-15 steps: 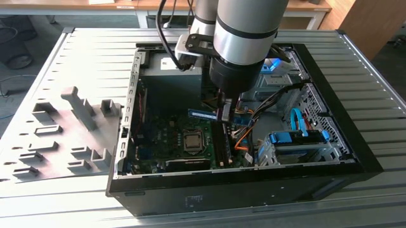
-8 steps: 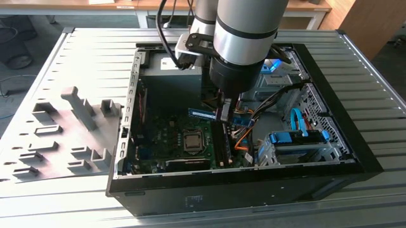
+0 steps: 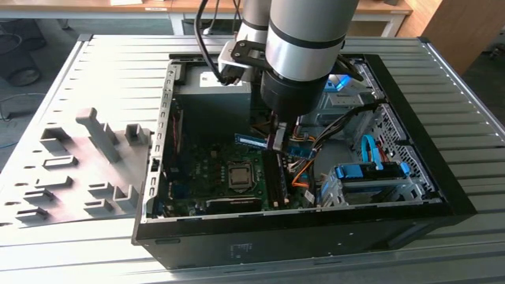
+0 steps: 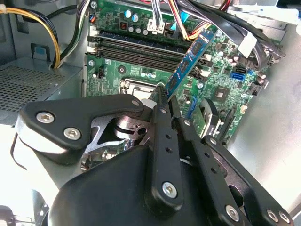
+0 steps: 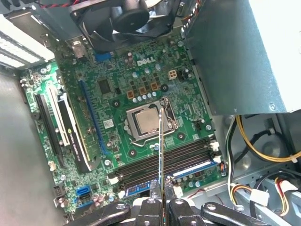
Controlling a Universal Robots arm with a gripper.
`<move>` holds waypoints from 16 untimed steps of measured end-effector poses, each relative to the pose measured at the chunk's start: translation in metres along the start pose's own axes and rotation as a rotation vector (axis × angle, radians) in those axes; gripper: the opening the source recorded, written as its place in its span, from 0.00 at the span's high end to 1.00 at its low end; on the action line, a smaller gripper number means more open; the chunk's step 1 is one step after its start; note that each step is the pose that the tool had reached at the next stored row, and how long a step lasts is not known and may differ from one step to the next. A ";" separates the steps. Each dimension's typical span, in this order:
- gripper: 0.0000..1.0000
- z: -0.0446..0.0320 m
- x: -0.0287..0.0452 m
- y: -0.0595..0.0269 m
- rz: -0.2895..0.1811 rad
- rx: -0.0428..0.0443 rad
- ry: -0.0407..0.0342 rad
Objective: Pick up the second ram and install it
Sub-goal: 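Insert the second ram into the second slot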
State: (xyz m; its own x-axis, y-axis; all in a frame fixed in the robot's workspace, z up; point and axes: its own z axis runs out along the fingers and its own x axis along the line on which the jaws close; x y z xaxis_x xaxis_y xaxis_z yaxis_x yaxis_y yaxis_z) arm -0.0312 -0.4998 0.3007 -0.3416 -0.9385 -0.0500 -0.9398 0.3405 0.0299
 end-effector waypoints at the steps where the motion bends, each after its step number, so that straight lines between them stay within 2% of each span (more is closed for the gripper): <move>1: 0.86 0.0000 0.0000 0.0000 0.005 0.0002 -0.0001; 16: 0.86 0.0004 0.0000 0.0000 0.103 0.0052 -0.0030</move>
State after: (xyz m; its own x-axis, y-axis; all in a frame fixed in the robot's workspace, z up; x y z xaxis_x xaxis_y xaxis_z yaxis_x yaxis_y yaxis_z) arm -0.0312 -0.4998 0.3003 -0.4368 -0.8982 -0.0498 -0.8995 0.4358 0.0299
